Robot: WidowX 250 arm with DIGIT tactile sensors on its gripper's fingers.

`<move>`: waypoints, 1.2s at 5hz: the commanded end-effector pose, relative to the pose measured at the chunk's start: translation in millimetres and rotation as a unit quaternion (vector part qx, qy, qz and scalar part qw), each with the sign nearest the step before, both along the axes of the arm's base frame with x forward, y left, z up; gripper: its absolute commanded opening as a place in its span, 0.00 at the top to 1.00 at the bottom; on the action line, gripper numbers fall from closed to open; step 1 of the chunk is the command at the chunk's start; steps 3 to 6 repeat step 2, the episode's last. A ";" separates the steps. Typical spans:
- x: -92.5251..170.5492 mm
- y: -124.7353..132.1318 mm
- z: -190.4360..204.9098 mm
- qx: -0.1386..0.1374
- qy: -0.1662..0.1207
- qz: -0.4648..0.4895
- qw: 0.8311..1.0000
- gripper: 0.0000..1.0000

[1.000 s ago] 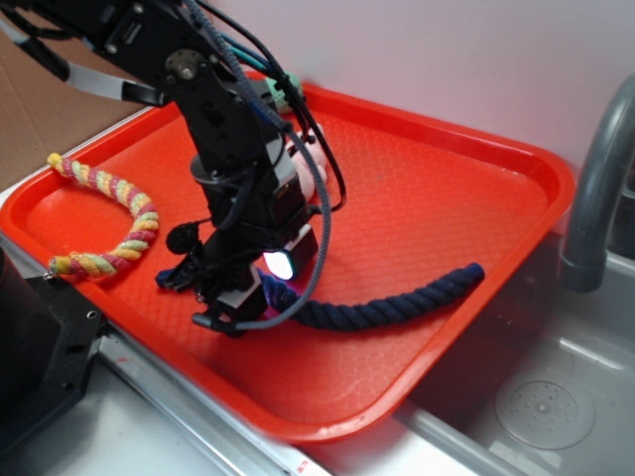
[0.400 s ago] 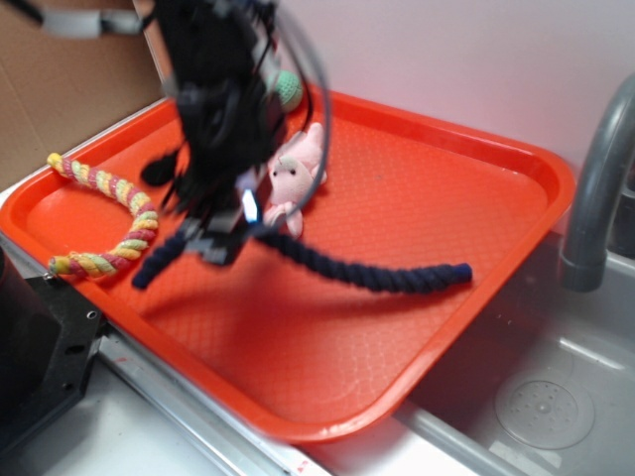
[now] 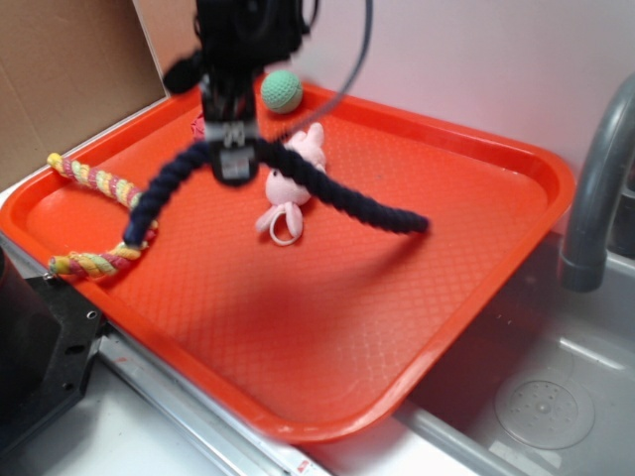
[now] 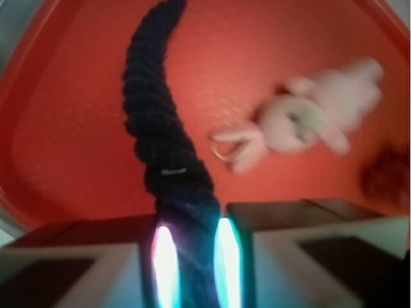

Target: Grab the blue rope.

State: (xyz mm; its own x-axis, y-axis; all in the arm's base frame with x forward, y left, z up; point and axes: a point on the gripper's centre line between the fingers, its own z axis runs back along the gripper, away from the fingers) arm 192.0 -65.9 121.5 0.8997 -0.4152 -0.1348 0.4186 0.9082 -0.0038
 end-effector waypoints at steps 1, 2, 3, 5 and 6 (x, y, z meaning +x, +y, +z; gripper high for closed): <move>-2.4 24.7 43.3 -0.010 -0.065 0.253 0.965 1.00; -4.7 26.3 52.7 -0.006 -0.080 0.310 0.947 1.00; -4.7 26.3 52.7 -0.006 -0.080 0.310 0.947 1.00; -4.7 26.3 52.7 -0.006 -0.080 0.310 0.947 1.00; -4.7 26.3 52.7 -0.006 -0.080 0.310 0.947 1.00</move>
